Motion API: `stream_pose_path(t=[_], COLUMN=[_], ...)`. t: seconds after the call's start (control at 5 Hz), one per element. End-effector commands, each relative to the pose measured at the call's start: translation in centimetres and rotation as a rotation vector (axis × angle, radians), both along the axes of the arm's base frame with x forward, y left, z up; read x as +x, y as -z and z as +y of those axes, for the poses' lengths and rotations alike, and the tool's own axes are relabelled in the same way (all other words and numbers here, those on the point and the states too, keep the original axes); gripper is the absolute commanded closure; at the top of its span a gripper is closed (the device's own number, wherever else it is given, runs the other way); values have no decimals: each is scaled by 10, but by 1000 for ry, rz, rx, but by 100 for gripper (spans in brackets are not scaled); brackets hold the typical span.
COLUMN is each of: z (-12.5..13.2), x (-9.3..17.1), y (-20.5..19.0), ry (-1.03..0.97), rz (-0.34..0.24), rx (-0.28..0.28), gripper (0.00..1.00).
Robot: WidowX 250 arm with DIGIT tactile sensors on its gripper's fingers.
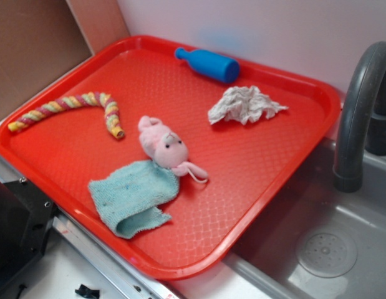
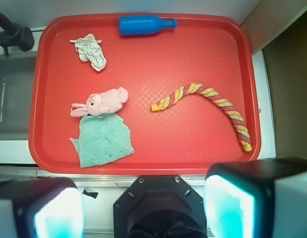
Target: Grab the white paper.
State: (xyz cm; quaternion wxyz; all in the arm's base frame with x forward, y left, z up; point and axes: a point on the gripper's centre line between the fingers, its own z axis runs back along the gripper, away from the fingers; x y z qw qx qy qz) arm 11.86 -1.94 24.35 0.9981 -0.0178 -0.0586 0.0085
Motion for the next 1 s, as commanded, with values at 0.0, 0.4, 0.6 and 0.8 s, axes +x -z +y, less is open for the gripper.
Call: stream_pose_path(t=[0.0,0.4,0.6,0.8], z=[0,-23,-44,-66], x=[0,51,77,107], y=[0,30,44,62], ry=[0,113,178,213], rz=[0,-194,-239,-328], rx=[0,145,216,200], gripper=[0,0,0,0])
